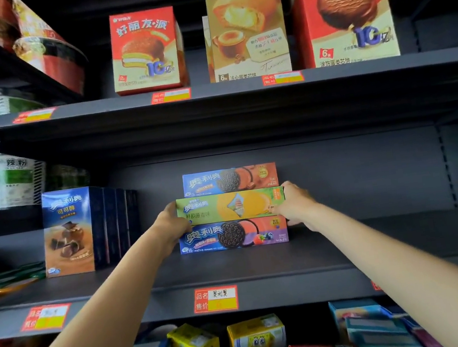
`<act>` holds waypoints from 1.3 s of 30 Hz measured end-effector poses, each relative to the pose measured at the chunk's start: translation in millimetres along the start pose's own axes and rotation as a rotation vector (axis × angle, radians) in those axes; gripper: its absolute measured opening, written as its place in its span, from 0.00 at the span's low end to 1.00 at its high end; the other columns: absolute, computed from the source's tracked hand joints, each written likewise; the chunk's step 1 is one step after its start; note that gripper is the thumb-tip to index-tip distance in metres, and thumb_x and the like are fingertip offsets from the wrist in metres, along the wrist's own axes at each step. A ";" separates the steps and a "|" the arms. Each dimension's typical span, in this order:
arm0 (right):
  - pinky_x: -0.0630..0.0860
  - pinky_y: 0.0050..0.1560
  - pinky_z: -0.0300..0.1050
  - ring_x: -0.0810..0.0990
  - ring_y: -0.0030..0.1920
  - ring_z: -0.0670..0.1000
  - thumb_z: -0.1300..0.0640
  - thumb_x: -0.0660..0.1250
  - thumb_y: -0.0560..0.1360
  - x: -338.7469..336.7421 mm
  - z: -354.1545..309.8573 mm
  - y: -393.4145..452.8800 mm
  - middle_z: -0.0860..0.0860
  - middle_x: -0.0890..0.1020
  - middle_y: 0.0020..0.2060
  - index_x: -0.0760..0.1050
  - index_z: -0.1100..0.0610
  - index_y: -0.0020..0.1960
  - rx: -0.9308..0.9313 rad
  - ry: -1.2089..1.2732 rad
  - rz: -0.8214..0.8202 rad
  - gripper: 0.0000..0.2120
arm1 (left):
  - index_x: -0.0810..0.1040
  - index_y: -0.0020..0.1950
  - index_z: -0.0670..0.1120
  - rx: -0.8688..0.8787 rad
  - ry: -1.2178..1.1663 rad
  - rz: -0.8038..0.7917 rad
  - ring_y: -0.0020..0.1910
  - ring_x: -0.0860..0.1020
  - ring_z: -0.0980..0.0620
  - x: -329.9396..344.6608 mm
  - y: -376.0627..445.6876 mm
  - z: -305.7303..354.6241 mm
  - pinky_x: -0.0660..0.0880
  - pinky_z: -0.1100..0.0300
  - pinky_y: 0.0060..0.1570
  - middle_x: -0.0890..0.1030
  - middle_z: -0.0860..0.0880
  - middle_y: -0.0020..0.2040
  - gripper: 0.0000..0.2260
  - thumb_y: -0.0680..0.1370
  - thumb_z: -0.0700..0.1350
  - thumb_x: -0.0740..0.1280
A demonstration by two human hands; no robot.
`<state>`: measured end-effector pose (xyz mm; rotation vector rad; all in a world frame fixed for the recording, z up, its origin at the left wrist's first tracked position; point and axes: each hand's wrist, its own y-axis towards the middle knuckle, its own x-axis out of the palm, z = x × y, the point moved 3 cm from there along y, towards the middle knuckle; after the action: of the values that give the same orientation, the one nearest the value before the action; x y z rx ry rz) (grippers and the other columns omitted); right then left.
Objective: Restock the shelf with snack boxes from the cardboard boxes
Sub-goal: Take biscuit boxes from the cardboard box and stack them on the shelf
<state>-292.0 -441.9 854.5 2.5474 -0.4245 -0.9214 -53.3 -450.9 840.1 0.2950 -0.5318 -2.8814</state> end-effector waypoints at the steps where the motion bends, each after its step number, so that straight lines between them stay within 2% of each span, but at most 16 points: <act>1: 0.80 0.49 0.51 0.79 0.55 0.56 0.62 0.66 0.76 -1.3 -0.3 0.1 0.57 0.76 0.58 0.65 0.59 0.60 0.000 -0.001 -0.005 0.15 | 0.67 0.67 0.42 0.004 0.007 -0.004 0.53 0.76 0.39 0.1 0.6 -0.8 0.75 0.46 0.51 0.75 0.36 0.57 0.27 0.72 0.23 0.55; 8: 0.79 0.54 0.53 0.78 0.56 0.57 0.63 0.65 0.75 -1.0 -6.1 4.3 0.58 0.75 0.59 0.65 0.61 0.61 0.015 -0.138 0.013 0.16 | 0.65 0.68 0.43 0.000 0.017 -0.044 0.49 0.75 0.42 3.7 2.9 -2.3 0.74 0.55 0.37 0.76 0.37 0.55 0.28 0.72 0.23 0.56; 11: 0.78 0.55 0.53 0.78 0.57 0.58 0.63 0.65 0.75 0.2 -8.0 6.3 0.59 0.75 0.60 0.64 0.62 0.61 0.028 -0.170 0.014 0.17 | 0.62 0.71 0.44 0.002 0.107 -0.051 0.49 0.75 0.42 5.2 6.2 -5.6 0.72 0.57 0.36 0.76 0.37 0.56 0.31 0.71 0.24 0.59; 14: 0.78 0.55 0.53 0.78 0.57 0.58 0.64 0.65 0.75 0.0 -6.6 5.1 0.60 0.74 0.60 0.62 0.62 0.63 0.035 -0.179 0.014 0.19 | 0.57 0.73 0.44 -0.005 0.214 -0.026 0.49 0.74 0.44 6.5 2.6 -5.1 0.74 0.55 0.42 0.74 0.40 0.53 0.32 0.72 0.28 0.62; 16: 0.78 0.54 0.53 0.78 0.56 0.58 0.65 0.65 0.76 -2.4 -9.5 -0.3 0.60 0.75 0.58 0.60 0.61 0.65 0.020 -0.190 0.031 0.21 | 0.50 0.76 0.45 0.012 0.309 0.063 0.59 0.73 0.42 2.8 -3.4 -2.2 0.73 0.50 0.56 0.72 0.40 0.62 0.36 0.73 0.35 0.66; 17: 0.78 0.53 0.54 0.77 0.56 0.59 0.65 0.64 0.76 -4.4 -13.4 -6.2 0.60 0.75 0.58 0.59 0.60 0.65 -0.010 -0.215 0.060 0.21 | 0.49 0.76 0.45 0.040 0.377 0.128 0.63 0.71 0.40 -0.7 -9.5 1.2 0.70 0.50 0.61 0.69 0.39 0.66 0.37 0.74 0.39 0.68; 20: 0.73 0.57 0.53 0.69 0.62 0.60 0.66 0.62 0.76 -6.7 -39.2 -40.6 0.59 0.69 0.62 0.60 0.60 0.67 -0.254 -0.386 0.186 0.21 | 0.58 0.72 0.41 0.210 0.473 0.301 0.63 0.68 0.36 -13.1 -41.9 18.6 0.66 0.49 0.60 0.66 0.37 0.66 0.29 0.74 0.39 0.67; 22: 0.69 0.55 0.50 0.66 0.63 0.59 0.67 0.59 0.76 1.4 -67.5 -80.0 0.58 0.67 0.63 0.63 0.60 0.67 -0.547 -0.497 0.239 0.20 | 0.63 0.68 0.39 0.396 0.429 0.412 0.61 0.70 0.37 -23.2 -74.1 28.1 0.67 0.48 0.59 0.67 0.38 0.64 0.22 0.74 0.36 0.62; 24: 0.69 0.52 0.50 0.66 0.61 0.58 0.69 0.58 0.74 20.2 -95.0 -124.6 0.57 0.66 0.64 0.65 0.60 0.66 -0.812 -0.533 0.252 0.21 | 0.67 0.63 0.38 0.548 0.332 0.500 0.58 0.72 0.41 -35.6 -111.2 27.2 0.68 0.51 0.58 0.69 0.40 0.61 0.18 0.73 0.34 0.60; 27: 0.72 0.52 0.54 0.71 0.59 0.61 0.65 0.55 0.72 68.5 -122.2 -194.1 0.61 0.71 0.60 0.70 0.64 0.62 -1.027 -0.354 0.177 0.19 | 0.70 0.57 0.36 0.726 0.244 0.560 0.51 0.72 0.47 -62.2 -172.1 8.2 0.67 0.60 0.51 0.71 0.43 0.53 0.16 0.70 0.33 0.58; 29: 0.73 0.51 0.52 0.74 0.56 0.61 0.62 0.51 0.70 110.2 -122.6 -242.3 0.62 0.75 0.55 0.73 0.65 0.58 -1.066 -0.189 0.116 0.20 | 0.71 0.53 0.34 0.778 0.225 0.575 0.48 0.72 0.48 -88.5 -210.3 -23.9 0.68 0.61 0.48 0.70 0.46 0.48 0.13 0.69 0.34 0.57; 31: 0.73 0.51 0.48 0.74 0.55 0.60 0.64 0.53 0.69 163.1 -104.5 -292.2 0.62 0.75 0.54 0.74 0.65 0.57 -1.023 -0.093 0.025 0.19 | 0.71 0.50 0.33 0.728 0.268 0.579 0.46 0.73 0.46 -119.6 -248.5 -77.4 0.69 0.61 0.47 0.71 0.44 0.46 0.11 0.70 0.35 0.57; 33: 0.70 0.55 0.50 0.73 0.57 0.62 0.66 0.57 0.67 224.4 -66.6 -346.1 0.63 0.74 0.55 0.72 0.66 0.60 -0.913 -0.089 -0.176 0.21 | 0.71 0.50 0.31 0.582 0.383 0.519 0.47 0.71 0.48 -147.8 -293.2 -151.1 0.67 0.68 0.47 0.72 0.38 0.47 0.11 0.70 0.35 0.58; 34: 0.68 0.59 0.51 0.71 0.59 0.63 0.65 0.59 0.68 256.5 -41.6 -373.2 0.63 0.72 0.58 0.69 0.65 0.64 -0.844 -0.148 -0.328 0.24 | 0.70 0.51 0.31 0.464 0.450 0.466 0.49 0.71 0.47 -159.6 -316.7 -194.0 0.66 0.68 0.48 0.73 0.36 0.49 0.13 0.70 0.35 0.57; 36: 0.64 0.64 0.53 0.66 0.64 0.63 0.63 0.63 0.71 313.2 15.9 -430.7 0.62 0.66 0.65 0.63 0.63 0.70 -0.672 -0.338 -0.676 0.27 | 0.70 0.54 0.32 0.151 0.541 0.352 0.52 0.72 0.40 -177.2 -370.1 -278.2 0.66 0.59 0.50 0.72 0.35 0.53 0.15 0.70 0.36 0.57; 39: 0.64 0.66 0.52 0.63 0.67 0.61 0.60 0.63 0.76 371.0 107.7 -509.9 0.60 0.62 0.68 0.61 0.63 0.71 -0.370 -0.495 -1.119 0.25 | 0.69 0.58 0.33 -0.330 0.649 0.126 0.55 0.71 0.36 -189.9 -452.1 -387.2 0.63 0.50 0.49 0.71 0.34 0.56 0.15 0.71 0.32 0.60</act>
<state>-15.5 -174.8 343.1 2.0573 1.0719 -1.7775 147.8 -121.5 348.7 1.0342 0.0395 -2.4810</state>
